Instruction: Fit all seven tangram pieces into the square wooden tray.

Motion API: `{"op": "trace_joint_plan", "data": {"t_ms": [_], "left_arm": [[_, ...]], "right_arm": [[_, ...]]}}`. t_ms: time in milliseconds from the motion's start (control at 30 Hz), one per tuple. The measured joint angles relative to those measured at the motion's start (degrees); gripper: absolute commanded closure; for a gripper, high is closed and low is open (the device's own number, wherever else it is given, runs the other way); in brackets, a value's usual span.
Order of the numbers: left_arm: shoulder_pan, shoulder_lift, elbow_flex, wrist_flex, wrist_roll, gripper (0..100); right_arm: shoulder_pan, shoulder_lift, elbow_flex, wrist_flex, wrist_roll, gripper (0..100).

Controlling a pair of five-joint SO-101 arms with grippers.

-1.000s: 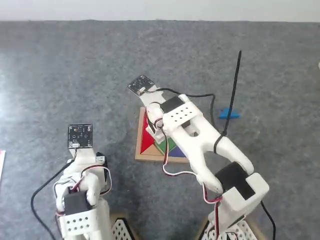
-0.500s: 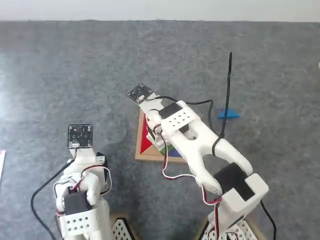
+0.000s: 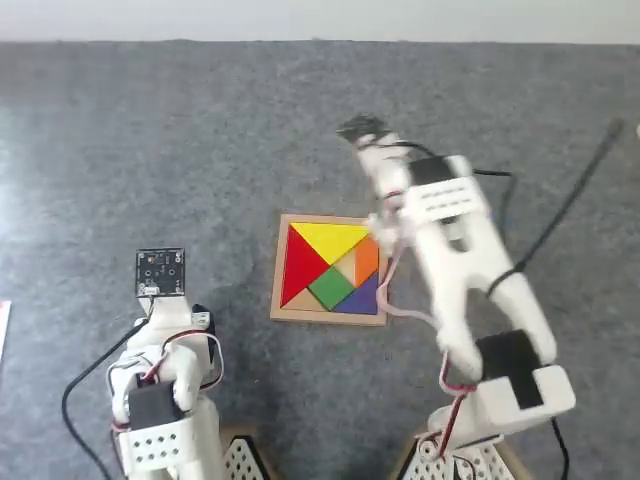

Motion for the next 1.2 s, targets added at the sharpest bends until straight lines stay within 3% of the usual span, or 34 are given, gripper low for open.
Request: {"op": "trace_joint_plan", "data": {"t_ms": [233,367,733,1200], "left_arm": [[0.00,0.00,0.00,0.00,0.00,92],[0.00,0.00,0.00,0.00,0.00,92],[0.00,0.00,0.00,0.00,0.00,92],[0.00,0.00,0.00,0.00,0.00,92]], "right_arm": [[9.76,6.07,-0.26,1.85,27.34,75.6],[12.75,9.05,-3.60,1.85,38.77,75.7],[13.10,24.79,-22.15,5.54,50.46,75.7],[15.21,42.02,-40.44,11.43,55.03,77.2]]}}
